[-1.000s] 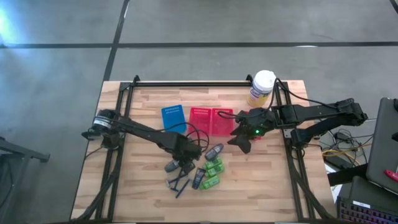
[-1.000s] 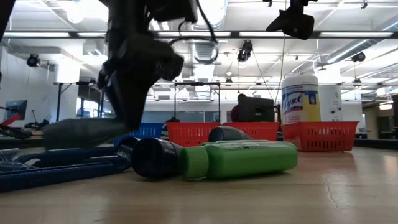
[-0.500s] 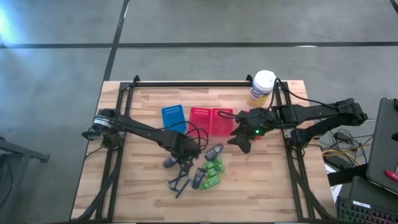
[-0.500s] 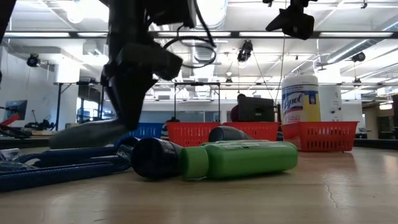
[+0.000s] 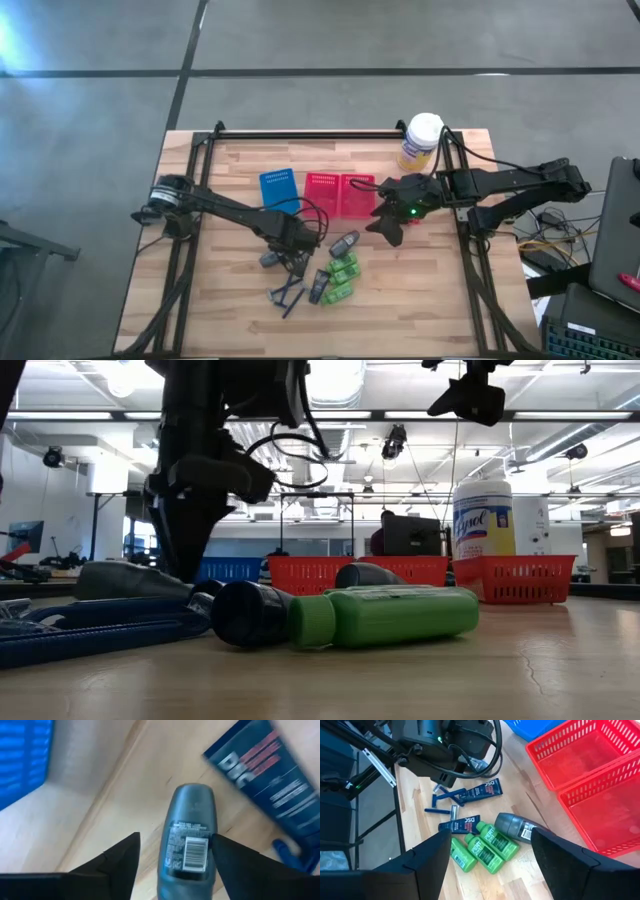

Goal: Pick & Place Travel size toiletries
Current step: Put the deodorant into the right red bin, then move the red bin from the top to the middle of the red bins

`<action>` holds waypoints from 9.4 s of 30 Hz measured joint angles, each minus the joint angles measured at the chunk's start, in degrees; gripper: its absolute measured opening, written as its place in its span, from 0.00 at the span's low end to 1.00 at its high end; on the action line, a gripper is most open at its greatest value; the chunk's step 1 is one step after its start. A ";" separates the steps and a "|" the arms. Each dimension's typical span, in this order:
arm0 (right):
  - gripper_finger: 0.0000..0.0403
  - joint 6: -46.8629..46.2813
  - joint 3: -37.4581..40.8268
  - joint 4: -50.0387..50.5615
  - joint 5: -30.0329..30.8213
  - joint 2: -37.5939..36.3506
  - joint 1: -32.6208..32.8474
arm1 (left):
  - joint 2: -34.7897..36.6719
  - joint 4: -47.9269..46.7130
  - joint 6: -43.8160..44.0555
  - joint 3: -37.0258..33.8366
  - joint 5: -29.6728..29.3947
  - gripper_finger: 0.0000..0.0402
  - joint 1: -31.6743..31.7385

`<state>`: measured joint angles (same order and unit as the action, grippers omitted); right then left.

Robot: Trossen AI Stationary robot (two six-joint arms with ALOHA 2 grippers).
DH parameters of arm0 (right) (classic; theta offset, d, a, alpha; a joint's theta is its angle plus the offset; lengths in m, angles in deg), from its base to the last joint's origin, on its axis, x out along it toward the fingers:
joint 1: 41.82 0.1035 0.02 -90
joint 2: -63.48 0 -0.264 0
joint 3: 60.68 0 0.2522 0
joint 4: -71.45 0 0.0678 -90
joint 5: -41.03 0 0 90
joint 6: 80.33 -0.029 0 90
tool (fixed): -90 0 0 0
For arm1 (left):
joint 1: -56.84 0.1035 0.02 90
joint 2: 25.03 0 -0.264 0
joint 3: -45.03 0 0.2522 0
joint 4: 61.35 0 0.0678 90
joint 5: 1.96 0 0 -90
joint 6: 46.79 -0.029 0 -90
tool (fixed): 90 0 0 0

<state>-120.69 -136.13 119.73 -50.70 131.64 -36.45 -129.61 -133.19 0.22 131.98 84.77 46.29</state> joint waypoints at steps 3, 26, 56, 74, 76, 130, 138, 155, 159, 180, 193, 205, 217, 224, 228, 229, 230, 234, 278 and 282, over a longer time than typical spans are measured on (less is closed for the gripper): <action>0.70 0.00 0.00 0.00 0.15 0.00 0.02 | 0.00 -3.04 -0.50 0.00 1.87 0.64 0.07; 0.75 0.28 0.11 0.07 0.41 -0.02 0.02 | 17.16 0.06 -2.93 -11.70 2.15 0.65 -10.21; 0.77 -4.18 3.23 -0.48 1.94 -0.02 0.00 | 22.51 7.32 -8.18 -20.31 -11.52 0.75 -19.08; 0.81 -5.92 3.32 -0.96 3.29 -0.02 0.01 | 22.21 24.83 -1.69 -31.31 -9.28 0.75 -16.39; 0.81 -6.14 3.32 -0.98 3.29 -0.02 0.00 | 22.23 28.43 -1.73 -32.43 -9.33 0.75 -16.13; 0.86 -22.61 5.84 -38.43 -4.83 13.31 0.22 | 22.10 40.57 -38.84 -9.66 -26.31 0.50 -9.92; 0.69 -23.62 5.84 -38.57 -5.26 12.85 0.07 | 22.03 43.92 -40.11 -9.62 -26.21 0.50 -9.76; 0.45 -25.05 5.84 -38.60 -6.09 12.96 0.11 | 21.79 46.37 -40.68 -9.70 -25.99 0.50 -8.74; 0.36 -25.36 5.84 -38.48 -6.06 12.96 0.11 | 21.79 46.28 -40.70 -9.71 -26.03 0.50 -8.74; 0.27 -21.53 5.92 -31.65 0.12 11.24 -0.13 | 22.01 36.25 -33.68 -9.64 -25.63 0.59 -9.33; 0.11 -31.82 5.88 16.64 30.94 -3.87 3.85 | 22.40 18.98 -23.33 -10.14 -26.45 0.59 -10.33; 0.18 -26.05 8.59 14.22 14.47 2.45 5.93 | 22.42 27.25 -23.99 -15.47 -22.21 0.59 -7.93; 0.68 -33.65 8.58 14.50 0.29 14.55 15.09 | 22.45 27.80 -24.15 -15.50 -21.81 0.59 -7.86; 0.87 -35.46 8.57 11.32 -0.09 23.35 15.40 | 22.45 28.08 -24.44 -15.50 -21.42 0.59 -7.82; 0.89 -34.66 8.57 9.60 0.14 27.62 14.66 | 22.45 28.10 -24.42 -15.50 -21.20 0.59 -7.82; 0.88 -34.44 8.57 9.60 0.14 28.56 14.42 | 22.45 28.09 -24.41 -15.50 -21.09 0.59 -7.82; 0.86 -34.24 8.57 9.60 0.08 29.40 14.33 | 22.45 28.08 -24.40 -15.50 -21.07 0.59 -7.84; 0.67 -33.42 8.28 9.38 -0.56 30.84 14.32 | 22.45 28.08 -24.38 -15.50 -21.00 0.59 -7.92; 0.92 -36.39 14.78 17.22 15.41 -9.04 -7.38 | 19.33 38.21 -48.56 -4.92 -0.71 0.56 19.99; 0.93 -35.71 14.19 16.76 15.86 -9.09 -7.21 | 12.38 37.00 -58.15 2.82 3.90 0.50 27.97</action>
<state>-156.40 -121.94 136.49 -34.84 122.56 -43.67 -117.23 -96.19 -57.93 134.80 88.67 74.25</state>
